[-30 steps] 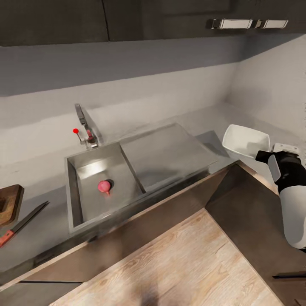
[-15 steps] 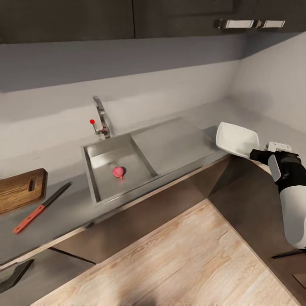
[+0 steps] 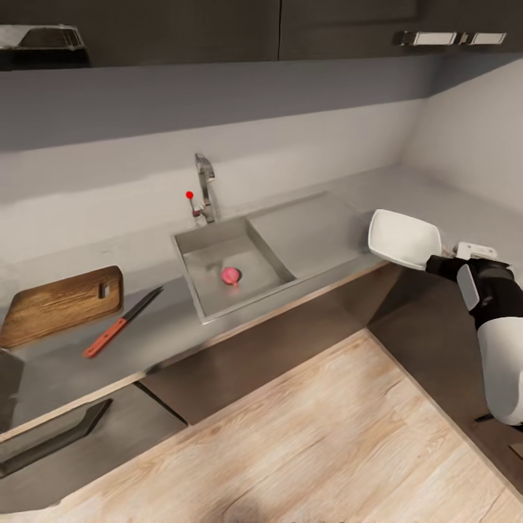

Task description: In the kitchen, take the Vidalia onion out of the sink, dice it on the chopping board with the paring knife, put the diced onion into the bowl on the countertop, then place both the paring knife and the chopping board into the sink.

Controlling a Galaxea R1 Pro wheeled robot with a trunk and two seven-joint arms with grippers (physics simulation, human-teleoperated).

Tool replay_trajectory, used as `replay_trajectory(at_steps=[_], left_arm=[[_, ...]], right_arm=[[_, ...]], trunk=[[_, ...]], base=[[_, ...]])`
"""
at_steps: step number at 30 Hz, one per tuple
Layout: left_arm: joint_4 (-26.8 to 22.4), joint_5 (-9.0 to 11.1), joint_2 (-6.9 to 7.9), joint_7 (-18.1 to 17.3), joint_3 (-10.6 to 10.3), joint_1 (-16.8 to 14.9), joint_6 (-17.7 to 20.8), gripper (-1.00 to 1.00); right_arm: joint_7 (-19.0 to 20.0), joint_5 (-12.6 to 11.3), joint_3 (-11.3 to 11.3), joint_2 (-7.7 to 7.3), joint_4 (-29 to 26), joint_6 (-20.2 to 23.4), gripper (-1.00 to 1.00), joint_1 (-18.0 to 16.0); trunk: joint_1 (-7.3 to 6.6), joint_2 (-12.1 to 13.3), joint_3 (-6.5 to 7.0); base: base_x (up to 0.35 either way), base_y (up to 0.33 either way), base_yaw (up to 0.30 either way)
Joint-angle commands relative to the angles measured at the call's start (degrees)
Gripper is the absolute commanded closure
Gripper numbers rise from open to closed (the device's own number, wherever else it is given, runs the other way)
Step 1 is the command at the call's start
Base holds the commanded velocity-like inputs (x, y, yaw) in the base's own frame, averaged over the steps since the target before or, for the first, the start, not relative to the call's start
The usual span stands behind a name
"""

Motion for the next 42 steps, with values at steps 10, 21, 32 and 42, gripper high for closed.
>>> replay_trajectory(at_steps=[10, 21, 32, 42], left_arm=[[-0.1, 0.2, 0.0, 0.0, -0.1, 0.0, -0.1, -1.0], [-0.2, 0.2, 0.0, 0.0, -0.1, 0.0, -0.2, -1.0], [-0.3, 0.2, 0.0, 0.0, -0.1, 0.0, -0.2, -1.0], [-0.3, 0.2, 0.0, 0.0, -0.1, 0.0, -0.2, -1.0]], right_arm=[[0.2, -0.1, -0.2, 0.01, -0.1, 0.2, 1.0, 0.0], [0.2, 0.0, -0.2, 0.01, 0.0, 0.2, 1.0, 0.0], [0.1, 0.0, -0.1, 0.12, 0.2, 0.2, 1.0, 0.0], [0.1, 0.0, -0.1, 0.27, 0.2, 0.1, 1.0, 0.0]], trunk=[[0.0, -0.1, -0.21], [0.0, -0.1, 0.73], [0.0, -0.1, 1.71], [0.0, -0.1, 2.48]], base=[[-0.042, 0.039, 0.155], [0.0, 0.0, 0.006], [0.0, 0.095, 0.088], [-0.032, 0.278, 0.192]])
